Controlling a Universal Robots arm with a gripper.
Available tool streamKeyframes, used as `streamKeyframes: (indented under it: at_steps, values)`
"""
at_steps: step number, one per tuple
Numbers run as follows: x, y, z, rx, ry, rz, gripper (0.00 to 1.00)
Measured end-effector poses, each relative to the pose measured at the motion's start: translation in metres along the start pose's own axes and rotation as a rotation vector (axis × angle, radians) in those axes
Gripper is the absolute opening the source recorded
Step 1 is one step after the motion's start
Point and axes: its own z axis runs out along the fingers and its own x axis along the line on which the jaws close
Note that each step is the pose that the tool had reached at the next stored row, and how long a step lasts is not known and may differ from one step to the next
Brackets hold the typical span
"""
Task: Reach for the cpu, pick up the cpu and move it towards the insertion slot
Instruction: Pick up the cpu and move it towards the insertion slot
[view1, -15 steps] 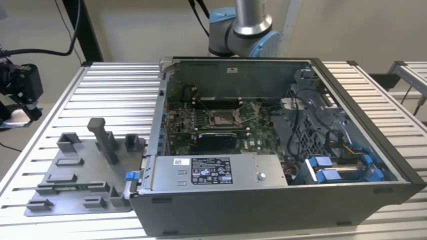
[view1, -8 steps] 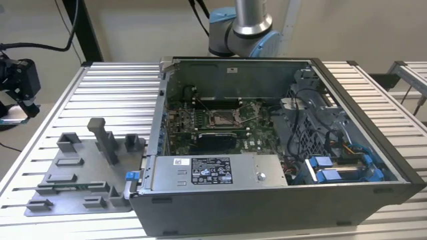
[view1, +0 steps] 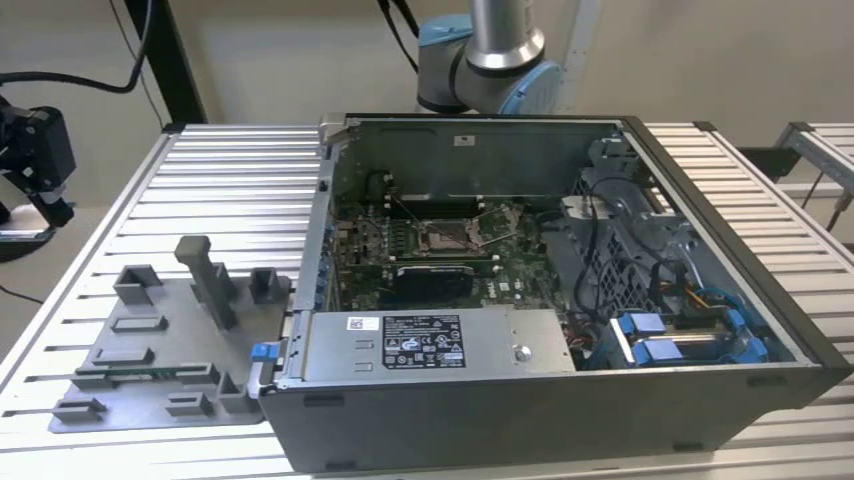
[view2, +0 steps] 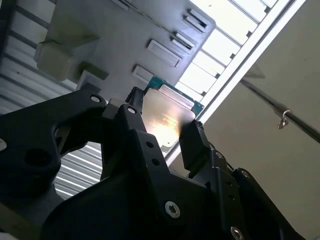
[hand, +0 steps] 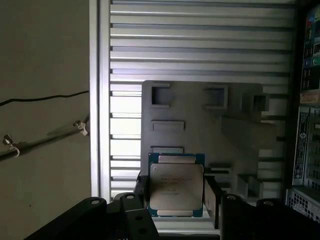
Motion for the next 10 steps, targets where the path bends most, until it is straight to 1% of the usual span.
streamKeyframes:
  at_steps: [10]
  values:
    - [-0.0003, -0.0001, -0.0118, 0.0005, 0.0000, 0.000, 0.00]
